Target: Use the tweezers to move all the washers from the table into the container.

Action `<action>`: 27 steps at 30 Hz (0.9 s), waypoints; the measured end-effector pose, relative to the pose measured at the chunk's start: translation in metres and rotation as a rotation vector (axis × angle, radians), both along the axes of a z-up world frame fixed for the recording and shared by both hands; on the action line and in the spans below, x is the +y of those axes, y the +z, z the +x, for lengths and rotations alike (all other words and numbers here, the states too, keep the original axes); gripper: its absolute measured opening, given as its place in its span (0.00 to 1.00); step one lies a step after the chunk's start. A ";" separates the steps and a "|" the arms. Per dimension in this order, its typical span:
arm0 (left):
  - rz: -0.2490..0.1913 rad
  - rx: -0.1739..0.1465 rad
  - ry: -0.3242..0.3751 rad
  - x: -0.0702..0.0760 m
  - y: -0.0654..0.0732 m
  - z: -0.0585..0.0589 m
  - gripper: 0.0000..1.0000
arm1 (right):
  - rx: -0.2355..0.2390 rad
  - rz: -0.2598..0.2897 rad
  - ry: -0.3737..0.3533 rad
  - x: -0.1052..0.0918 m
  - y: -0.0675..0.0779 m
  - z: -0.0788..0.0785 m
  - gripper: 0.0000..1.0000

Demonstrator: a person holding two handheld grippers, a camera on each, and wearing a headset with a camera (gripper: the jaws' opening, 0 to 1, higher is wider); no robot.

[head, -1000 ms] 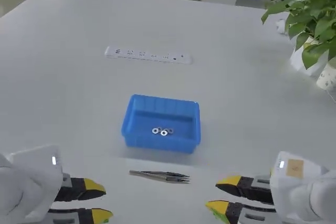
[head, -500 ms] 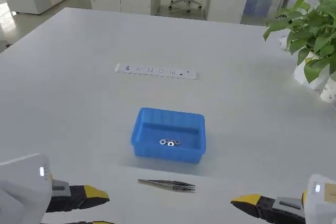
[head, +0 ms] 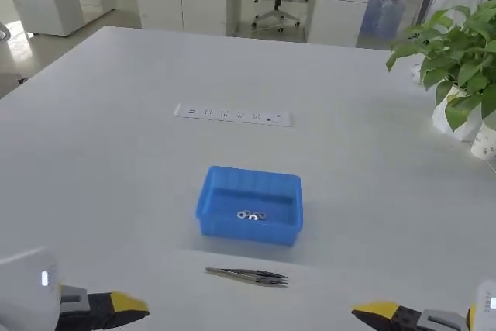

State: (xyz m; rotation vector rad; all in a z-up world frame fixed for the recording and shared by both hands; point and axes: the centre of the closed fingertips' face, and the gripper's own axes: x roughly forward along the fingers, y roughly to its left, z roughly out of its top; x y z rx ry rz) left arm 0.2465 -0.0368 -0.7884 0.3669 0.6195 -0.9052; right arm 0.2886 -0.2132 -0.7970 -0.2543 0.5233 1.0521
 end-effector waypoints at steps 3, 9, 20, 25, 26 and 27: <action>0.022 0.000 -0.001 0.003 0.000 -0.002 0.34 | -0.001 -0.003 -0.006 -0.001 0.000 0.000 0.35; 0.032 -0.005 -0.010 0.002 0.001 -0.004 0.34 | -0.006 -0.017 0.007 0.001 -0.001 -0.003 0.35; 0.063 -0.008 -0.025 -0.002 -0.006 -0.010 0.34 | 0.007 -0.018 0.004 -0.001 -0.002 -0.008 0.35; 0.069 -0.010 -0.023 -0.003 -0.008 -0.011 0.34 | 0.000 -0.029 -0.005 -0.006 -0.002 -0.007 0.35; 0.070 -0.013 -0.023 -0.003 -0.008 -0.011 0.34 | 0.001 -0.029 -0.007 -0.006 -0.002 -0.007 0.35; 0.072 -0.016 -0.022 -0.003 -0.008 -0.010 0.34 | 0.002 -0.029 -0.007 -0.006 -0.002 -0.007 0.35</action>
